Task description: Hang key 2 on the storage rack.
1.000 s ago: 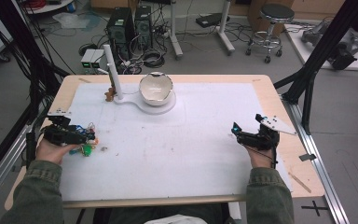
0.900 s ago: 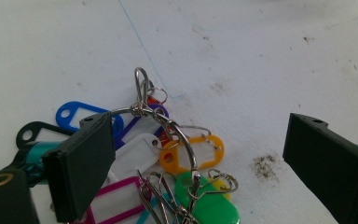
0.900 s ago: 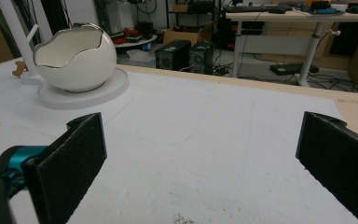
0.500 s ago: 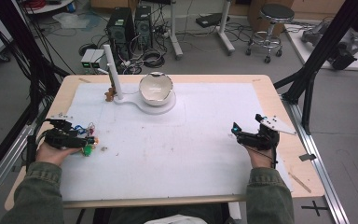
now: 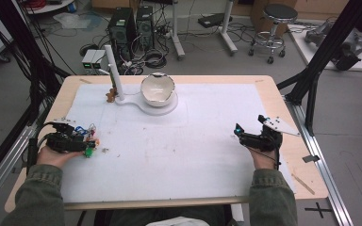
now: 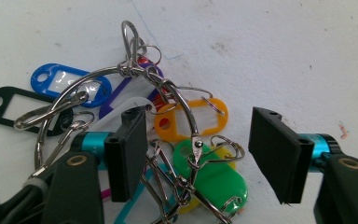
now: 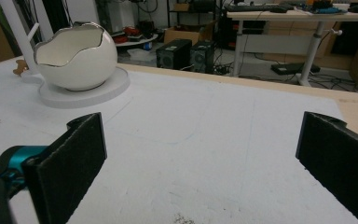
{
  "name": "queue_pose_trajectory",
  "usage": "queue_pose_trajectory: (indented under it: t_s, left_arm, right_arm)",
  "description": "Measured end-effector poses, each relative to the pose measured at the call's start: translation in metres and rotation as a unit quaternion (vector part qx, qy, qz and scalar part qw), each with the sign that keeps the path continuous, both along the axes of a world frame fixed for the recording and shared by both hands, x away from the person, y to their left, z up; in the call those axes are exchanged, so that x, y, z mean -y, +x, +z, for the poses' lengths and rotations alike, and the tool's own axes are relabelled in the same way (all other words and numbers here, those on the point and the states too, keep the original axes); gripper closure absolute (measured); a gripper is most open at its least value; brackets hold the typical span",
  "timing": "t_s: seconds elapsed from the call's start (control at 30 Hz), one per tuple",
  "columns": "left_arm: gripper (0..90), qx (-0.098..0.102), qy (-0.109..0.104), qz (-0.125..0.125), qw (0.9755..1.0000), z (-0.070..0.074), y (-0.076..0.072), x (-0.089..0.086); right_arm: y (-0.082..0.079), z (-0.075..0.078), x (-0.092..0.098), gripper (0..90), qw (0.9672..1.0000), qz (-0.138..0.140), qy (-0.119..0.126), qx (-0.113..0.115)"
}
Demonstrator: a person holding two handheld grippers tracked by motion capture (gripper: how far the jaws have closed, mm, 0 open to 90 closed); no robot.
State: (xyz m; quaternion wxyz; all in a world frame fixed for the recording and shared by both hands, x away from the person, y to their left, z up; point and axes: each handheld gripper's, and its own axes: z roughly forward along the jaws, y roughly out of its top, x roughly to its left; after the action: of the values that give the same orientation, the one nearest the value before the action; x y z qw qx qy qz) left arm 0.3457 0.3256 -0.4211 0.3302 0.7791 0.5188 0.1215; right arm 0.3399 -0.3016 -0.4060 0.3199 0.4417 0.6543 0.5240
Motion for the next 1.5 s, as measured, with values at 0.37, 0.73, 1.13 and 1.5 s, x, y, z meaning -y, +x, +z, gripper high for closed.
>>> queue_pose_trajectory:
  t_s: [0.37, 0.73, 1.13, 1.5]
  left_arm:
    - [71.7, 0.0, -0.003, 0.018, 0.9998, -0.009, 0.0, -0.004]
    - [83.4, 0.006, 0.019, -0.006, 0.9998, -0.007, -0.003, 0.001]
    - [83.4, 0.037, 0.006, -0.004, 0.9993, 0.01, -0.009, 0.0]
    - [83.4, 0.058, -0.023, 0.014, 0.9979, 0.021, -0.011, -0.006]
  right_arm:
    - [0.001, -0.001, -0.001, 0.7, 1.0, 0.005, -0.002, -0.001]
    - [0.001, 0.0, 0.0, 0.7, 1.0, 0.006, -0.004, 0.004]
    - [-0.002, 0.001, 0.0, 0.7, 1.0, 0.0, -0.004, 0.004]
    - [-0.002, 0.001, 0.001, 0.7, 1.0, -0.001, -0.004, 0.005]
